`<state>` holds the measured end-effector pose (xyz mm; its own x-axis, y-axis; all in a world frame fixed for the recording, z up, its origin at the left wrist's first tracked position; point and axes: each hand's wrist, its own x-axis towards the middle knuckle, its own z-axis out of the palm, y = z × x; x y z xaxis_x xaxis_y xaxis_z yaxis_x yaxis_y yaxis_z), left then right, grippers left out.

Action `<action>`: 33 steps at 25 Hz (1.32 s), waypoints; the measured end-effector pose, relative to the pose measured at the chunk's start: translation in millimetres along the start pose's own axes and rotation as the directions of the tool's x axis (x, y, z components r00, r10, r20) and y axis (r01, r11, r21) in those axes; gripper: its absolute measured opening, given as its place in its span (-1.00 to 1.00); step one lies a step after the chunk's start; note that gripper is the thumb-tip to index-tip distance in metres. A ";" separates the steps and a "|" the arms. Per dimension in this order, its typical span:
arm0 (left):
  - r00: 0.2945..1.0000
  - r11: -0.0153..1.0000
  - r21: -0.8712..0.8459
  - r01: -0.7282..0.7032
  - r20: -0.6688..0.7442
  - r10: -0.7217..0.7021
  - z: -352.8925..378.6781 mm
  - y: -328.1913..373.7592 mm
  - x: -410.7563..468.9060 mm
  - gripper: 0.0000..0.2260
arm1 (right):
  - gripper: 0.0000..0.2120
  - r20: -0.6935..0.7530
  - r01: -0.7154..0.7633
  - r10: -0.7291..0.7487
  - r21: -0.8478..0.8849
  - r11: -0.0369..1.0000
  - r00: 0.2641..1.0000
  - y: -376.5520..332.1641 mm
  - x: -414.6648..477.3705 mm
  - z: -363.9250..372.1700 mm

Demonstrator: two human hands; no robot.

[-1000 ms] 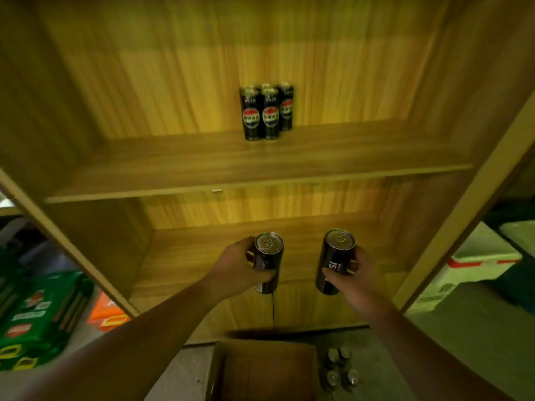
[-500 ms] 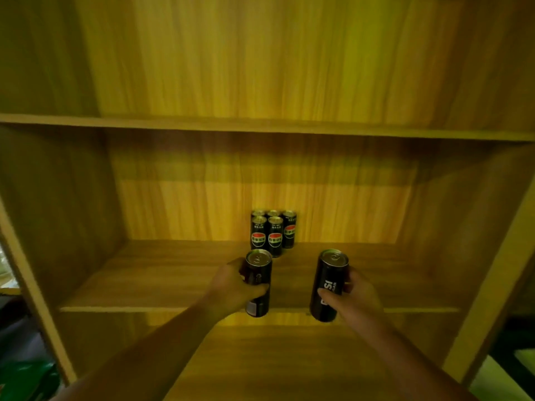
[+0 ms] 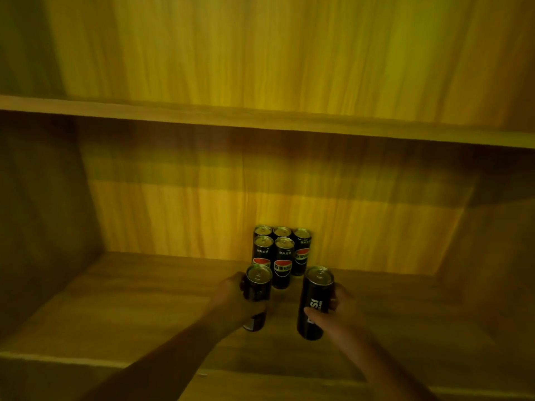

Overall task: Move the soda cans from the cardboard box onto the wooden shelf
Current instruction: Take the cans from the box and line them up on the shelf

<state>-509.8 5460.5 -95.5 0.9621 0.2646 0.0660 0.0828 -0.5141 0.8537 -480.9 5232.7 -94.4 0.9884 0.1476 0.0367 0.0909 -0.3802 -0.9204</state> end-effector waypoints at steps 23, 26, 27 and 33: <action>0.977 0.999 -0.020 -0.027 -0.214 0.022 42.7 -27.4 72.1 -0.53 | -0.43 0.080 0.032 -0.035 0.034 0.999 0.996 31.3 109.3 67.6; 0.987 0.999 -0.041 -0.011 -0.159 0.004 41.1 -38.7 72.9 -0.37 | -0.39 0.095 0.026 -0.028 0.023 0.999 0.995 32.0 108.3 65.4; 0.992 0.999 -0.053 0.008 -0.121 -0.015 39.3 -42.9 72.3 -0.28 | -0.34 0.114 0.013 -0.016 0.030 0.999 0.993 33.1 107.4 63.6; 0.991 0.986 -0.147 0.081 0.113 -0.065 30.7 -69.1 70.0 -0.22 | -0.11 0.227 -0.070 0.068 0.002 0.998 0.971 48.4 105.6 57.9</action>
<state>-440.2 5489.5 -165.7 0.9779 0.2034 -0.0480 0.1214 -0.3657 0.9228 -379.3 5282.8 -157.6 0.9386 0.3254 -0.1150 0.0214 -0.3876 -0.9216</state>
